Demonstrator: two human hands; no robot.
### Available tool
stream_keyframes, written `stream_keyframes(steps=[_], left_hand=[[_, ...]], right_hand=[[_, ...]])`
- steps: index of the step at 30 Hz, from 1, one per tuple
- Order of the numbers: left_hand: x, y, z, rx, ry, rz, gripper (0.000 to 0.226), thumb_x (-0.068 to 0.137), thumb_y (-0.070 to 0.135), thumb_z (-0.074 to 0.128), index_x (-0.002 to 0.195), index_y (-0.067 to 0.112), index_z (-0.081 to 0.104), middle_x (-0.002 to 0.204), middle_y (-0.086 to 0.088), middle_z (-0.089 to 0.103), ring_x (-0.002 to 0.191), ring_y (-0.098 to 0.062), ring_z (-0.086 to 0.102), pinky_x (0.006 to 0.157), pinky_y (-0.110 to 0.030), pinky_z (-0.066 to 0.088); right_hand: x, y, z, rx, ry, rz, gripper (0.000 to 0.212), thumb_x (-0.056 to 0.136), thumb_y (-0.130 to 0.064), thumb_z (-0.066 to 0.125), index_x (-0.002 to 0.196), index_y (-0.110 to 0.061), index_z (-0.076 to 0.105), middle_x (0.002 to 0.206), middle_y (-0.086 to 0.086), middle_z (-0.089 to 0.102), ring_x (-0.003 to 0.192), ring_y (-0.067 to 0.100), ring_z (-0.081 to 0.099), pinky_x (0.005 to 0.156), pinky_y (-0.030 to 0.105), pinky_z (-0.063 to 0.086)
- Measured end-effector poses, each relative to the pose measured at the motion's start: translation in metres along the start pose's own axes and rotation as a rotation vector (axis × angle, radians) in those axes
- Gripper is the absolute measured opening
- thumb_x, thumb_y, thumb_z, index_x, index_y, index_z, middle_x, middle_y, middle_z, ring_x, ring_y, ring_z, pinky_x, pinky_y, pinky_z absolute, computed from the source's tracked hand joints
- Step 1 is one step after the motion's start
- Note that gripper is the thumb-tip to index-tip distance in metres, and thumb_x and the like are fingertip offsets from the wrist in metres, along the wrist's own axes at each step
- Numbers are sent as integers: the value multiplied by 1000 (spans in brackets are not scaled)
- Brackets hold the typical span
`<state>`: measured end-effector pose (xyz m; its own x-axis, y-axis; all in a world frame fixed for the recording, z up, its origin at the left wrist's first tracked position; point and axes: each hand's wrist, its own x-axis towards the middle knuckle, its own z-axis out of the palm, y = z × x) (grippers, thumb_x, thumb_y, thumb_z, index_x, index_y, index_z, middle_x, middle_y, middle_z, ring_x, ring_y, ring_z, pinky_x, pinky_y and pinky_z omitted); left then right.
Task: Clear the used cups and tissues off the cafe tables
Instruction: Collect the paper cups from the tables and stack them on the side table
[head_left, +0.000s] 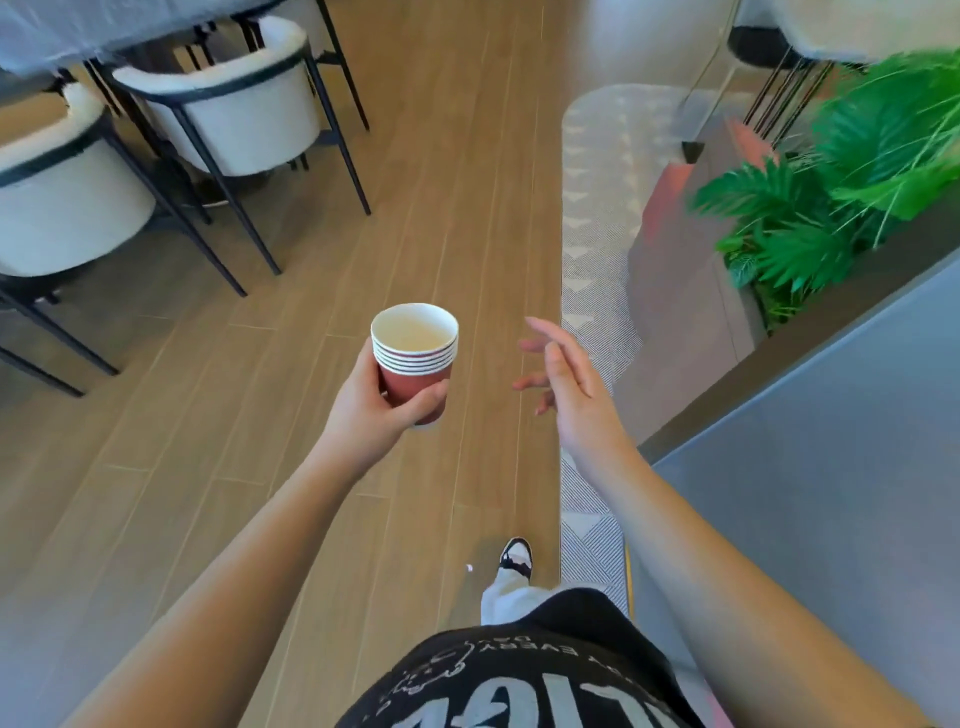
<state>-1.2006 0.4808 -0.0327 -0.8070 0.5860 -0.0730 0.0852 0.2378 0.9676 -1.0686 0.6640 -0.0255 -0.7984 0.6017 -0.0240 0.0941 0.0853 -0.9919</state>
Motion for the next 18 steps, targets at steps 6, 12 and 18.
stream_keyframes(steps=[6,12,18], left_hand=[[112,38,26,72,-7,33,65,77,37,84,126,54,44,112,45,62,107,18,59,78,-1,46],[196,51,18,79,39,33,70,70,53,82,129,52,44,113,45,61,108,18,59,77,1,45],[290,29,-10,59,49,7,75,66,57,81,132,48,46,117,39,64,112,13,61,81,-2,47]], right_hand=[[113,-2,-35,34,-14,24,28,109,-34,35,125,-45,56,125,1,62,81,9,71,67,29,47],[209,-5,-24,83,-43,26,29,110,-32,35,125,-42,57,125,6,63,80,11,71,57,19,43],[311,-6,14,70,-83,17,29,107,-42,37,122,-54,58,117,-16,64,87,14,71,62,19,46]])
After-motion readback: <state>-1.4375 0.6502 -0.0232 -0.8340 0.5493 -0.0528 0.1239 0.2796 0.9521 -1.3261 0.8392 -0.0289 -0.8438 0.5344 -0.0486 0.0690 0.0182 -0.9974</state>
